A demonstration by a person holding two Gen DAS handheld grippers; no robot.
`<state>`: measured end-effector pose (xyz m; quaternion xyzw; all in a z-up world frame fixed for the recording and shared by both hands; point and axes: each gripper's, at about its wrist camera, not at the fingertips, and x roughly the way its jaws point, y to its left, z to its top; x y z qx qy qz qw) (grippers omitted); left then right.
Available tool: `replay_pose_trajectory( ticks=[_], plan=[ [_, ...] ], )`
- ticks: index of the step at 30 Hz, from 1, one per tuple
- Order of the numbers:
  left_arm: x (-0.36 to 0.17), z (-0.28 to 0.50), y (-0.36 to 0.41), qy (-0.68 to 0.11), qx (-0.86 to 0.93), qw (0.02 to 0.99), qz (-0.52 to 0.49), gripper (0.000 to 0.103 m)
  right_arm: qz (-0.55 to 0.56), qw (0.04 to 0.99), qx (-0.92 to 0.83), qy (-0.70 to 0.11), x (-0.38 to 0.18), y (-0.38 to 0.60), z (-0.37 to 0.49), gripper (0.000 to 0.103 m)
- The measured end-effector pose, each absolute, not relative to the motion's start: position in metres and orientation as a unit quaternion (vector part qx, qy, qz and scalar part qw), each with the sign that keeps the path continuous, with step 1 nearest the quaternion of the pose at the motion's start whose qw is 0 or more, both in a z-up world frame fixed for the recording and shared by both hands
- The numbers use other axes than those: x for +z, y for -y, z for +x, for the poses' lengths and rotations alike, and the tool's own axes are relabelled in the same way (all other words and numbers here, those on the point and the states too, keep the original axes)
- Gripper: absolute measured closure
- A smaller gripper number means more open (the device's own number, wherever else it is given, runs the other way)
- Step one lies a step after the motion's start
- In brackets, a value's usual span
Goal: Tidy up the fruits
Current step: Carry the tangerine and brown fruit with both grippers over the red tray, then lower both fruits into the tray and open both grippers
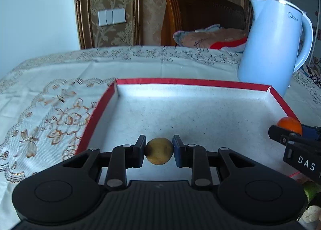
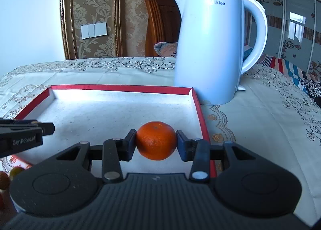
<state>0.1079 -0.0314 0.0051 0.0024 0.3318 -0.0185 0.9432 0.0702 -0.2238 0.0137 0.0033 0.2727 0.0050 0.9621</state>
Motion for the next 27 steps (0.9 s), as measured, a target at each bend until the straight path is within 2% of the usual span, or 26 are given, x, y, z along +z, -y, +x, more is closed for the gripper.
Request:
replay_pose_trajectory(
  ticks=[27],
  plan=[
    [-0.001,0.127,0.042,-0.348,-0.007,0.937,0.010,0.075,0.000,0.945,-0.006,-0.327,0.004,0.217,0.106,0.063]
  ],
)
